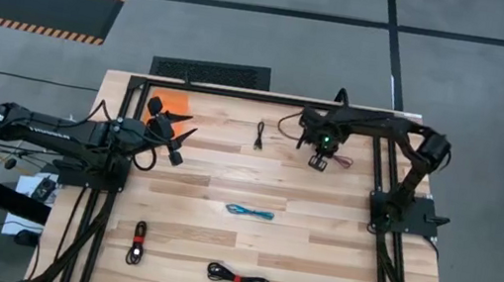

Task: Pick and place USB-C Cables
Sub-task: Put the pink charger cable into the orange bin

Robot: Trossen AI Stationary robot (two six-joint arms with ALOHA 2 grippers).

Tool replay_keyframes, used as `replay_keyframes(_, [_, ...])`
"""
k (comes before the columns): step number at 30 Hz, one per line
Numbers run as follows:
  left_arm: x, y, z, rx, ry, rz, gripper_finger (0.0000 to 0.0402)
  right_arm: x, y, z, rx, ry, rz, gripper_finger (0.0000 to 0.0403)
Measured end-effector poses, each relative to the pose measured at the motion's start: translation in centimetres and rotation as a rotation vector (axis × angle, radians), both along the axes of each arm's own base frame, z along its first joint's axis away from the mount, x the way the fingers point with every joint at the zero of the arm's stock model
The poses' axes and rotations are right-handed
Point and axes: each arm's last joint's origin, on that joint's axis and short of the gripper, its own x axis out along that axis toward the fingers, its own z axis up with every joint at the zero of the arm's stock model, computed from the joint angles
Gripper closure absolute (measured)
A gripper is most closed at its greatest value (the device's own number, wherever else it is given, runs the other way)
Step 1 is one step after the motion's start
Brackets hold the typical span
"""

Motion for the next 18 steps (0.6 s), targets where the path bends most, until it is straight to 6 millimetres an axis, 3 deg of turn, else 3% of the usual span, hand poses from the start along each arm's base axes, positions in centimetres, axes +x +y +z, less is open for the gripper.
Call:
replay_keyframes(10, [0.1, 0.0, 0.3, -0.021, -0.056, 0.007, 0.0250, 3.7, 2.7, 1.8, -0.046, -0.082, 0.089, 0.0398])
replay_keyframes(18, [0.0, 0.0, -0.2, -0.036, -0.010, 0.010, 0.0250, 6.1, 3.2, 2.8, -0.081, -0.273, 0.109, 0.0398])
